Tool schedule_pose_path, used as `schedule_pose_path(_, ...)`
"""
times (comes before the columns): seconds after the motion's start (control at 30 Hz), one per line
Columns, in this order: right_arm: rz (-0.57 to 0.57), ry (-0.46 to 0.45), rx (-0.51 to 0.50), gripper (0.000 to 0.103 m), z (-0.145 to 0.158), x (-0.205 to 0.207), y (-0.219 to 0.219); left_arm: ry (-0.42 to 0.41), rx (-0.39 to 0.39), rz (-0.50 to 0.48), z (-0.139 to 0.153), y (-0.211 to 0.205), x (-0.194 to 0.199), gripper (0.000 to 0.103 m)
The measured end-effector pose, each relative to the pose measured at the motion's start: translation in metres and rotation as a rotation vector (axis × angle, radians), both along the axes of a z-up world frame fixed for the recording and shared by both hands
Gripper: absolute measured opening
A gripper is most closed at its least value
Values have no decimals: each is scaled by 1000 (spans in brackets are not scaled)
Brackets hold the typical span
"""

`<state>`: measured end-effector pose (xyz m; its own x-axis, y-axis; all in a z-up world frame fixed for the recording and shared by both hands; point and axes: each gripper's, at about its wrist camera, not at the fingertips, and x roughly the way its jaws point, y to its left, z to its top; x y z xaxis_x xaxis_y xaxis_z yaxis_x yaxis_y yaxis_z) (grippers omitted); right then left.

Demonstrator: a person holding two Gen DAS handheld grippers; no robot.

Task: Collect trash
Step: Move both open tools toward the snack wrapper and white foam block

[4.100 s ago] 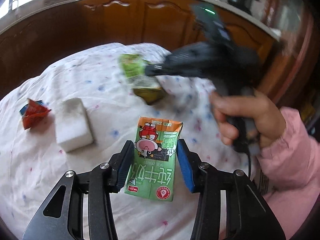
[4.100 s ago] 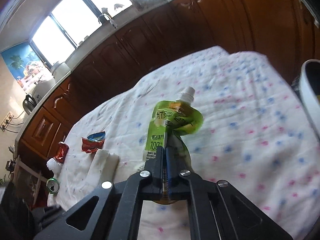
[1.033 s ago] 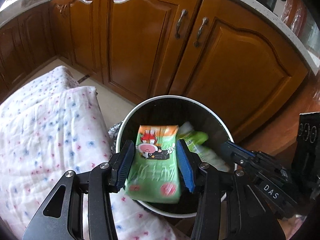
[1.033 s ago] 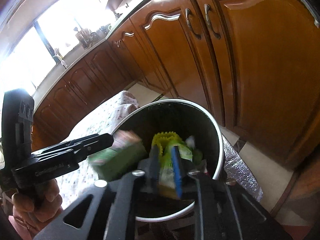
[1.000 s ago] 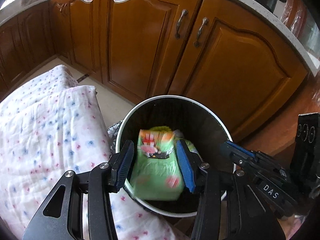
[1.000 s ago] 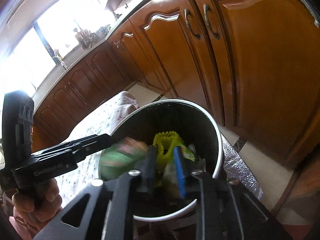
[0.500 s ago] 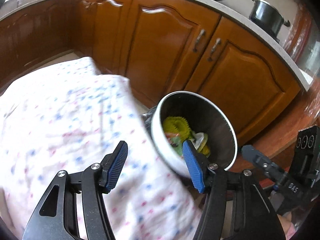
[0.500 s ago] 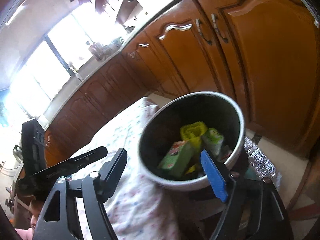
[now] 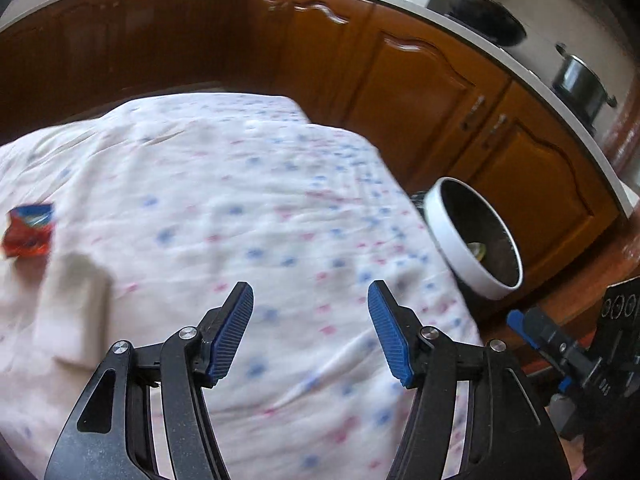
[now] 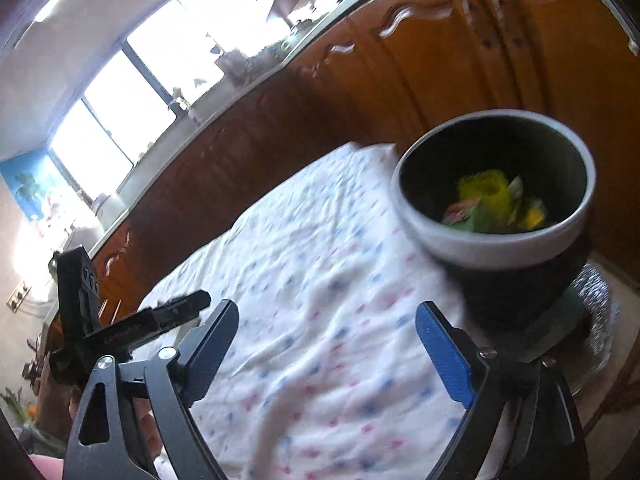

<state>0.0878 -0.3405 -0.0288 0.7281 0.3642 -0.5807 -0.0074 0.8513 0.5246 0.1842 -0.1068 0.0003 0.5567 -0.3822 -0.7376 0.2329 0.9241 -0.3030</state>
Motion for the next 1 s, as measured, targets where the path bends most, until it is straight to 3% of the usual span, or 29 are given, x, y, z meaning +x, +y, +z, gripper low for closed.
schedule_pose_path(0.67,226,36,-43,94,-3,12,114,-13,-23,227,-1,138,-23,61)
schedule_pose_path(1.0,405,71,2,94,-8,42,180,-18,19,316,6,195,6,61)
